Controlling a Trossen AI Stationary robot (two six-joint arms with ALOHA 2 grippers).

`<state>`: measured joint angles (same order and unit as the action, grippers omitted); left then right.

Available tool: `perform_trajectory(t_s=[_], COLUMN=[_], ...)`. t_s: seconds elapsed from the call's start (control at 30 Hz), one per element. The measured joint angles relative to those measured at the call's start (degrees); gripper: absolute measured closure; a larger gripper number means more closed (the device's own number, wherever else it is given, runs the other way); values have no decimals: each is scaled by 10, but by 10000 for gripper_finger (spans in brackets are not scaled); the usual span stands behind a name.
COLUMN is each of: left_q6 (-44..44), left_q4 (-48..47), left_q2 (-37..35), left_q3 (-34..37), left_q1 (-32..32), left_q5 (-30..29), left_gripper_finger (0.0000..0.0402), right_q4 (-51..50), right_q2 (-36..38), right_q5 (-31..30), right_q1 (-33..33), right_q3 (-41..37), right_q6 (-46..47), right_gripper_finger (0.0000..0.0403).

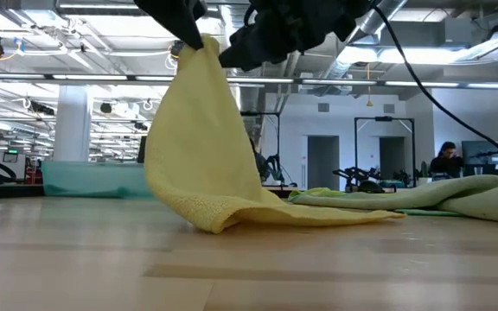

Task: Fold microfiber towels
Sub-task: Fold the yellow microfiber towel

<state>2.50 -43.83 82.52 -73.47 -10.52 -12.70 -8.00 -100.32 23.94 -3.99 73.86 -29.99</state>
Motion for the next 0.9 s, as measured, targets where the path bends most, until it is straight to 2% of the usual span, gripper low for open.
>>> perform_trajectory(t_s=[0.13,0.27,0.47,0.73,0.9], left_q6=[0,-1,8,15,-5], left_q4=[0,3,2,-82,-133], left_q2=[0,0,0,0,0], left_q3=[0,0,-22,-92,-139], left_q1=[0,0,0,0,0], left_q5=[-4,-35,-50,-67,-40], left_gripper_finger=[401,401,401,401,401], right_q4=[14,16,17,16,16], right_q2=[0,-3,-3,-3,-3], right_q5=[8,32,33,35,34], right_q1=[0,3,2,2,2], right_q3=[0,0,0,0,0], right_q6=[-2,-2,0,0,0], right_gripper_finger=[255,255,255,255,255])
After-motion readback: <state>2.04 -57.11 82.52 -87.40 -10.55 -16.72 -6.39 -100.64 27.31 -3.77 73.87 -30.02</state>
